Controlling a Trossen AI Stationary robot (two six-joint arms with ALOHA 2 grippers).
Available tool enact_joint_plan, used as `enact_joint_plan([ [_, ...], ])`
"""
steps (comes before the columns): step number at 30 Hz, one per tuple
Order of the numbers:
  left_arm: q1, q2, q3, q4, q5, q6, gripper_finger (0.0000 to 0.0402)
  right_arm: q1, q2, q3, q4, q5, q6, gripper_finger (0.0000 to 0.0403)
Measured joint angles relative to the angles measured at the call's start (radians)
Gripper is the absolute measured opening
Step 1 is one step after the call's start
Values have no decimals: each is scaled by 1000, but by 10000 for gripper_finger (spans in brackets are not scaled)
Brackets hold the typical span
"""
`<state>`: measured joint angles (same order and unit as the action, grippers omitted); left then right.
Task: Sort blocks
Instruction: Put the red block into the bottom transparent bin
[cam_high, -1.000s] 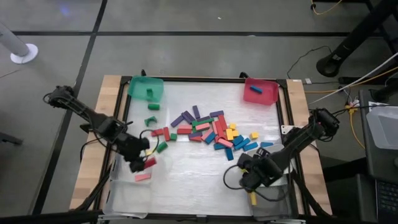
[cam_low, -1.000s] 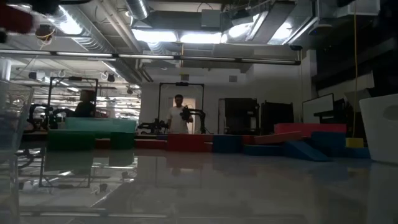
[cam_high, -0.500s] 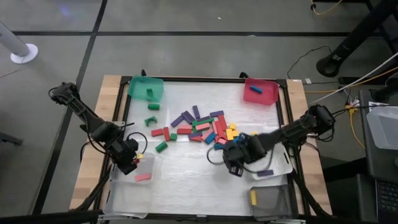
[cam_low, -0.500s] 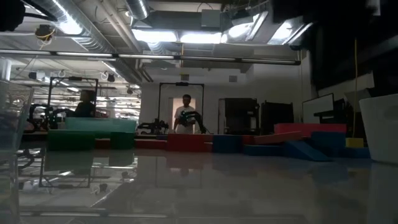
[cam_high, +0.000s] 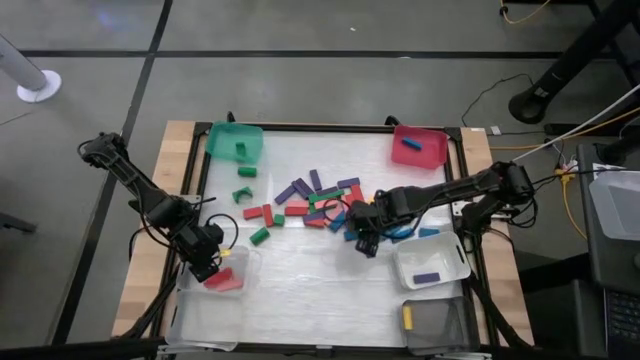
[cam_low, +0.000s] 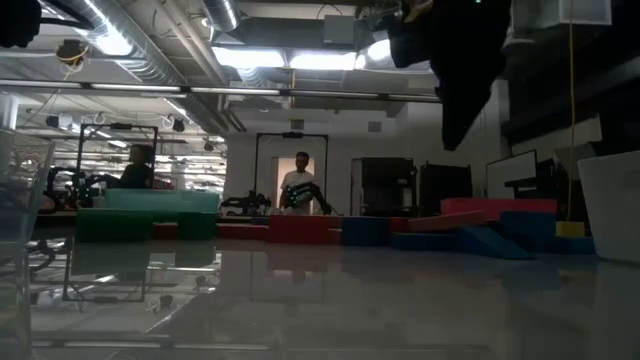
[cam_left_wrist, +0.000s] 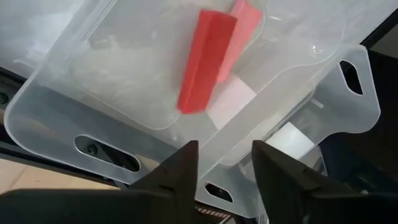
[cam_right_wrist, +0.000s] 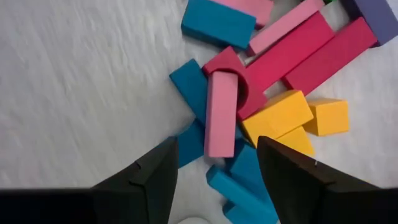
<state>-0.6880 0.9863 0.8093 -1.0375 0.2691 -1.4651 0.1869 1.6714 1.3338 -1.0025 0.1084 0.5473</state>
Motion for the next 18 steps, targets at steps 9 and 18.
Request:
enact_joint_plan([
  [9,0,0,0,4,-108,25,159,-9,0,-36,43,-9,-7,216],
  [18,40,0,0,153,-374,57,159,-84,0,-103,86,-101,-5,216],
])
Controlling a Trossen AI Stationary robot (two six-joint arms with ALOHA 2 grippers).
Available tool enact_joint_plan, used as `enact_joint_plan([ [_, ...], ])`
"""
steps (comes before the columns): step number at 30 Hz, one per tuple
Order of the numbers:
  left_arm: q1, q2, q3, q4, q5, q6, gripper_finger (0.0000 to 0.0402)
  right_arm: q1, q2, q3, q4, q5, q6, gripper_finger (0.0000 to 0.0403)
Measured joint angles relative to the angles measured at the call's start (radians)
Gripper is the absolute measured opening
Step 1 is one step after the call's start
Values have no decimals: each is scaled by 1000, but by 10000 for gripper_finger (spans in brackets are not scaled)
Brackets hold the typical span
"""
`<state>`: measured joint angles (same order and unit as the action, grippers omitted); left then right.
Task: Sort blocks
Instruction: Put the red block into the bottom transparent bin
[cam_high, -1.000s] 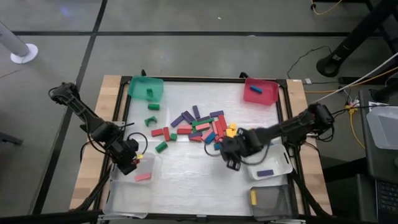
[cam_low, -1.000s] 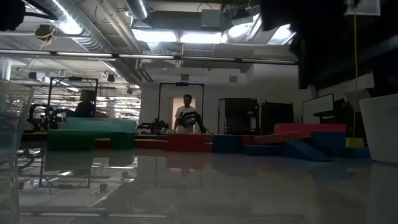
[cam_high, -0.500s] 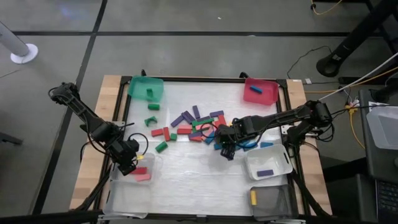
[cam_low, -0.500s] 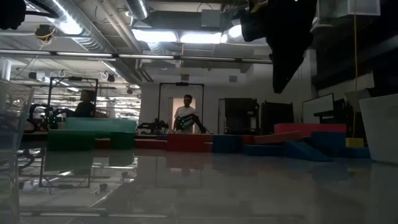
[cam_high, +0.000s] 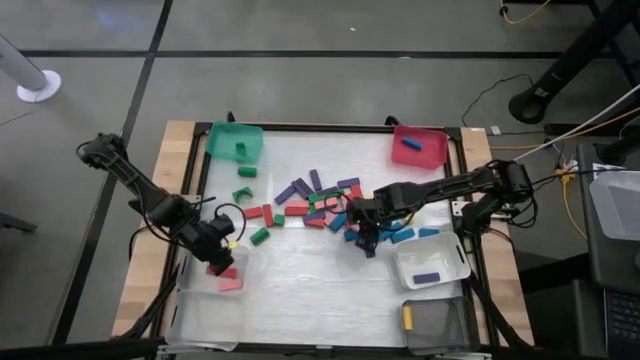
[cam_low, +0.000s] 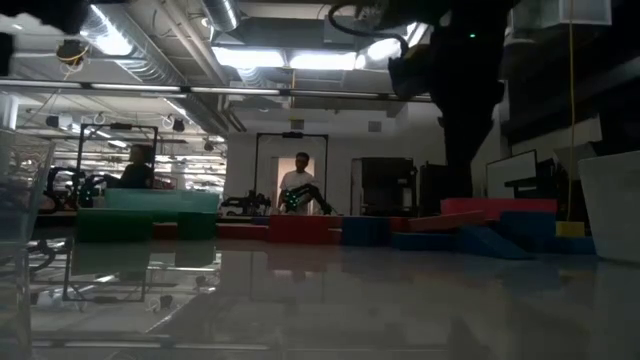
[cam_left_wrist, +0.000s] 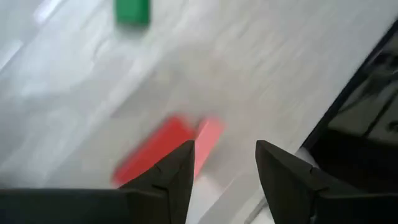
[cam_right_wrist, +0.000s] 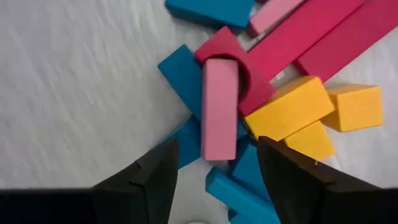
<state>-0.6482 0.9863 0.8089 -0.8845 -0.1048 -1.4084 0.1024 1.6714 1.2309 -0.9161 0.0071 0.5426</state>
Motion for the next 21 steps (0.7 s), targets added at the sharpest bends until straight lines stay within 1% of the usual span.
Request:
enact_joint_plan([
  [3,27,0,0,73,-120,48,159,-20,0,0,2,0,0,216],
  [6,61,0,0,123,-286,108,159,-34,0,0,2,0,0,216],
  [9,101,0,0,136,-456,174,159,-34,0,0,3,9,0,216],
  [12,149,0,0,136,-577,242,159,-32,0,0,3,10,0,216],
  [14,186,0,0,136,-629,282,159,-32,0,0,3,10,1,216],
  [16,230,0,0,134,-658,317,159,-32,0,0,3,10,4,216],
  [21,350,0,0,133,-669,369,159,-32,0,0,10,11,30,216],
])
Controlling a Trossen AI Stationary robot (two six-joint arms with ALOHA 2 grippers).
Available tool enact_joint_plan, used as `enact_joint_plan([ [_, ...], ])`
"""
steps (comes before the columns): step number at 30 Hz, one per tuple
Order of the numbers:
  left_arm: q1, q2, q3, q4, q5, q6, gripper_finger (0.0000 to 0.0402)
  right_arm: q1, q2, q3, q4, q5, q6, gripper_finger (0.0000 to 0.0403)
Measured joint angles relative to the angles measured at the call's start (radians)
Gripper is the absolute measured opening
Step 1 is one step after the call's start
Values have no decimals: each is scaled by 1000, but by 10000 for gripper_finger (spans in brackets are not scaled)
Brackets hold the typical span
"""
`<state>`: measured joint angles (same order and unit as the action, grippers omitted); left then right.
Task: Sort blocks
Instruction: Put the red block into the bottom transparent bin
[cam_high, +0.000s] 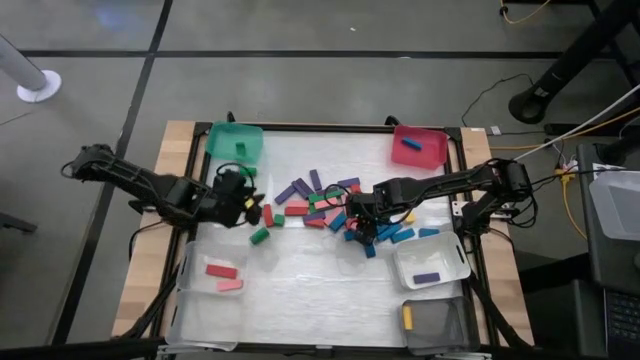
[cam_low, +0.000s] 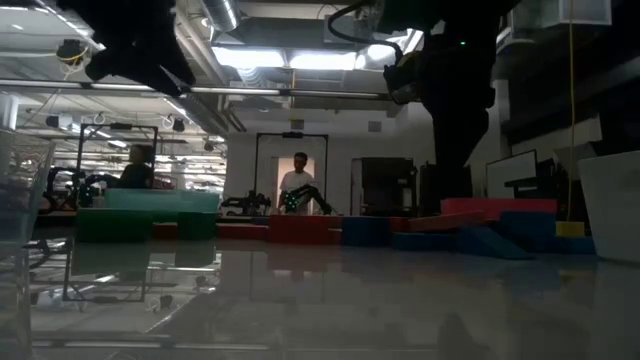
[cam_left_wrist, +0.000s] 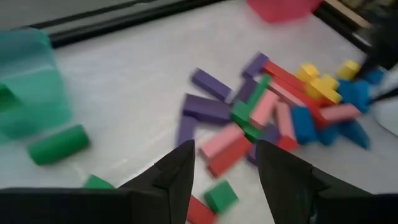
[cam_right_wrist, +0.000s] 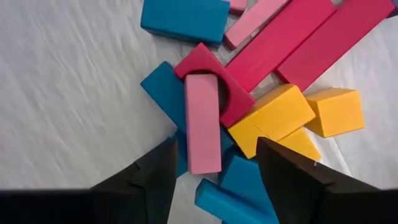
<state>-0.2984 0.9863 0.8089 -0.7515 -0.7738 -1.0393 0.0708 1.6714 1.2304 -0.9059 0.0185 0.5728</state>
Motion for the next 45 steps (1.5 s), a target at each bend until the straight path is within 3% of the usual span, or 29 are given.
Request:
enact_joint_plan([
  [4,84,0,0,1,36,70,159,0,0,0,0,0,0,216],
  [7,140,-1,0,1,157,137,159,0,0,0,0,0,0,216],
  [10,180,-14,0,1,372,228,159,0,0,0,-1,0,0,216],
  [16,183,-42,0,-6,938,427,150,0,0,0,-1,0,-8,216],
  [19,136,-39,0,-47,1090,464,145,0,0,0,-1,0,-20,216],
  [26,-22,0,0,-189,1085,469,143,1,0,0,-2,-1,-21,216],
  [38,-242,134,0,-223,1039,410,143,1,0,0,-2,-2,-21,216],
  [45,-326,248,0,-238,960,418,143,1,0,0,0,3,-21,216],
])
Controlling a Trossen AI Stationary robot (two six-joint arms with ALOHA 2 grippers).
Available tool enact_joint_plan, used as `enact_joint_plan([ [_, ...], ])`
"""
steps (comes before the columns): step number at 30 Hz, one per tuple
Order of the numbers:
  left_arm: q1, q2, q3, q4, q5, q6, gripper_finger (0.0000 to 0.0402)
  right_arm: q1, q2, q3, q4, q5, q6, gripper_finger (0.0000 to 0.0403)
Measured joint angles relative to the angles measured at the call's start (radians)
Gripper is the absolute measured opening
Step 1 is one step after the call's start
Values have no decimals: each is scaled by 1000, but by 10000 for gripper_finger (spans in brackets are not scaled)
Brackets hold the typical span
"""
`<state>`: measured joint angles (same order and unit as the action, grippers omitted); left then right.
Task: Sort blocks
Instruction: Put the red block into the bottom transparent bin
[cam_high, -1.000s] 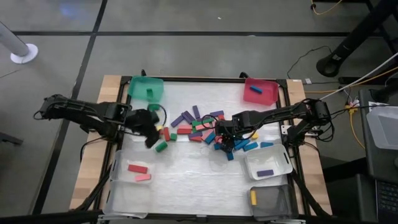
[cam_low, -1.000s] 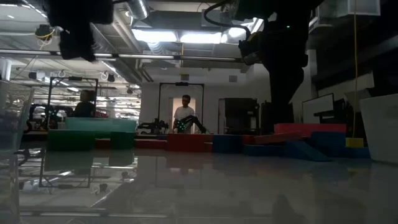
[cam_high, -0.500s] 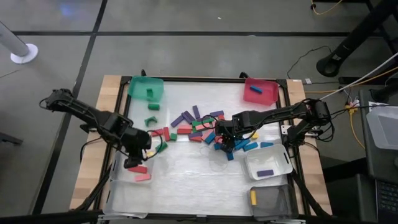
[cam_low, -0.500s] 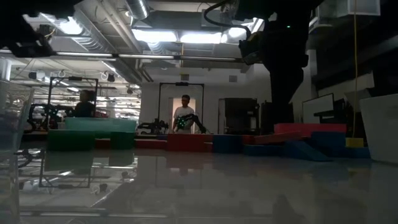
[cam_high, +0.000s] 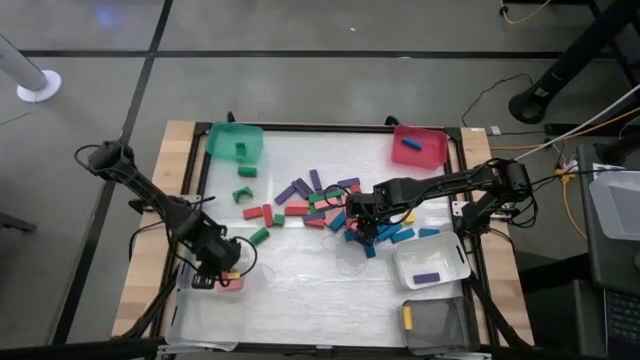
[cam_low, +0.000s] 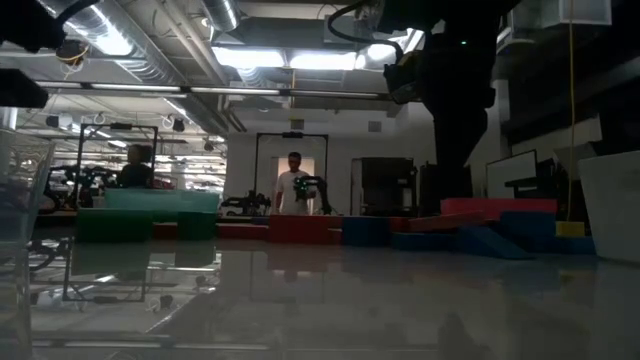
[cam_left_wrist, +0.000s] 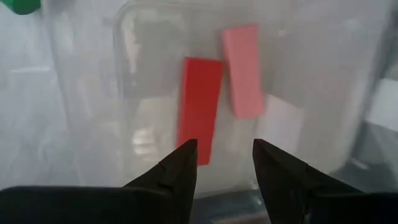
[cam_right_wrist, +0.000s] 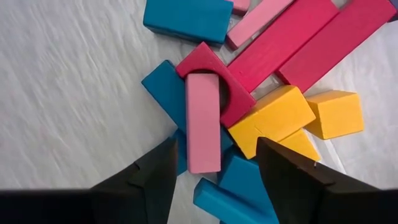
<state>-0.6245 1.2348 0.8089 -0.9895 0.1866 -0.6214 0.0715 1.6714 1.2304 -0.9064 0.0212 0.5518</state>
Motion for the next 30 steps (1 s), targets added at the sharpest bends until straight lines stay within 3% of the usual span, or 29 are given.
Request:
enact_joint_plan([
  [13,-31,189,0,50,-21,20,143,0,0,1,26,4,0,216],
  [30,-30,302,0,120,-66,21,143,0,0,2,15,-14,-11,216],
])
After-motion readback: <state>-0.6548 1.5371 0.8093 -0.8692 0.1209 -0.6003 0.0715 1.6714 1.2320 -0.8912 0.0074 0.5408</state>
